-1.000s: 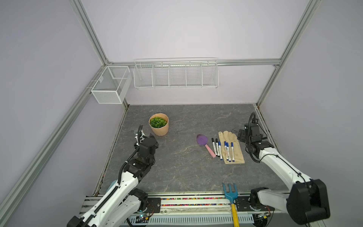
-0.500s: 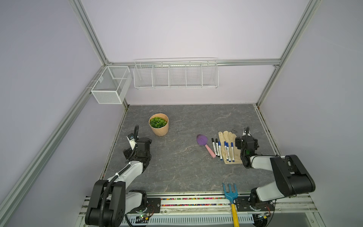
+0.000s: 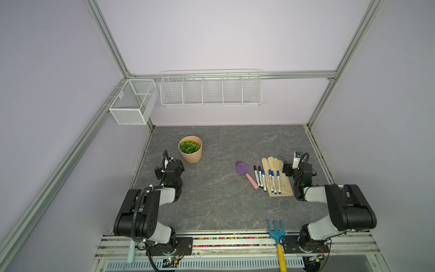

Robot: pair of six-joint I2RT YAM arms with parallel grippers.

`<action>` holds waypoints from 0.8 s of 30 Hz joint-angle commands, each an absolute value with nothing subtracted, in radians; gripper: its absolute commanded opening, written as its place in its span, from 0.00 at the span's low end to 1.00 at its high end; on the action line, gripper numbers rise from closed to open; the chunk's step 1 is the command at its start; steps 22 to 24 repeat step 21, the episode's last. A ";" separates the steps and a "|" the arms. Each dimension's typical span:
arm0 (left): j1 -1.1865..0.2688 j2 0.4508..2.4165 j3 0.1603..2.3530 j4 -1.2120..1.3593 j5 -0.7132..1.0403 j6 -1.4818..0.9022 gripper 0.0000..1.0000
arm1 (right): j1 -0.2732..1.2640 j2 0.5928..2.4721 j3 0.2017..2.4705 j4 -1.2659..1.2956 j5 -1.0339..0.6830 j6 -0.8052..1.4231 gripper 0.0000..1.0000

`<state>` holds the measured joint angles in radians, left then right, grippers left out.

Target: Insert the pens into the pen caps

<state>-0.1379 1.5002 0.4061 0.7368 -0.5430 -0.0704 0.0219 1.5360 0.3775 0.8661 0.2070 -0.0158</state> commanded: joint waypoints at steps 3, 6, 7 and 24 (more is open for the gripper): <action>-0.132 1.517 0.391 0.843 -0.467 -0.036 0.99 | 0.019 1.529 0.376 0.885 0.182 -0.023 0.88; -0.120 1.578 0.374 1.000 -0.464 -0.019 0.99 | 0.019 1.529 0.375 0.885 0.180 -0.023 0.88; -0.120 1.554 0.382 0.927 -0.461 -0.034 0.99 | 0.018 1.529 0.377 0.882 0.179 -0.023 0.88; -0.118 1.561 0.381 0.944 -0.461 -0.035 0.99 | -0.002 1.526 0.378 0.873 0.128 -0.016 0.88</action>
